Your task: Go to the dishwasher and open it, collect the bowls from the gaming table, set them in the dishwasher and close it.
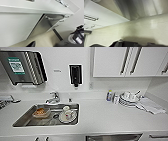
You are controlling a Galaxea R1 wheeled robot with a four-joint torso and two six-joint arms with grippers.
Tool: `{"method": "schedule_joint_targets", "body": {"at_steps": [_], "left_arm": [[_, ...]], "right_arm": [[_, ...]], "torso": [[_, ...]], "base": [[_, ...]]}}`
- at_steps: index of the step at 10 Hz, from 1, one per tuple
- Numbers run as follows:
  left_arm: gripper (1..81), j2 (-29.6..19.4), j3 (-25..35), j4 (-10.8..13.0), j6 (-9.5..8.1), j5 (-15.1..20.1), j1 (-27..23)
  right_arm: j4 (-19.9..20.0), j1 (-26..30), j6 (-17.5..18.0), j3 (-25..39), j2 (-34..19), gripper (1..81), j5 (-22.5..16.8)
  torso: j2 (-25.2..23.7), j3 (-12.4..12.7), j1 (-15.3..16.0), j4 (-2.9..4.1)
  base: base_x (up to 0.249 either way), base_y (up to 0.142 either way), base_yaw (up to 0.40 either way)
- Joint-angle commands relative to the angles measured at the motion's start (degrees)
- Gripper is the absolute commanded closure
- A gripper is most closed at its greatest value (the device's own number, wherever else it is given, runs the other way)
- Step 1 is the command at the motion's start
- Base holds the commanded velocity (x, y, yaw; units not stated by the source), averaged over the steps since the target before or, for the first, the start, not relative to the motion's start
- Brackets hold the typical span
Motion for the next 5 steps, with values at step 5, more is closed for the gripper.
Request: {"method": "schedule_joint_targets", "body": {"at_steps": [5], "left_arm": [[1.0,0.5,1.6,2.2,0.17,2.7,-6.7]], "right_arm": [[1.9,22.6,16.9,4.1,-2.7,1.0,-17.6]], "torso": [[0.0,-0.1,0.0,0.00]], "base": [[0.000,0.000,0.000]]}}
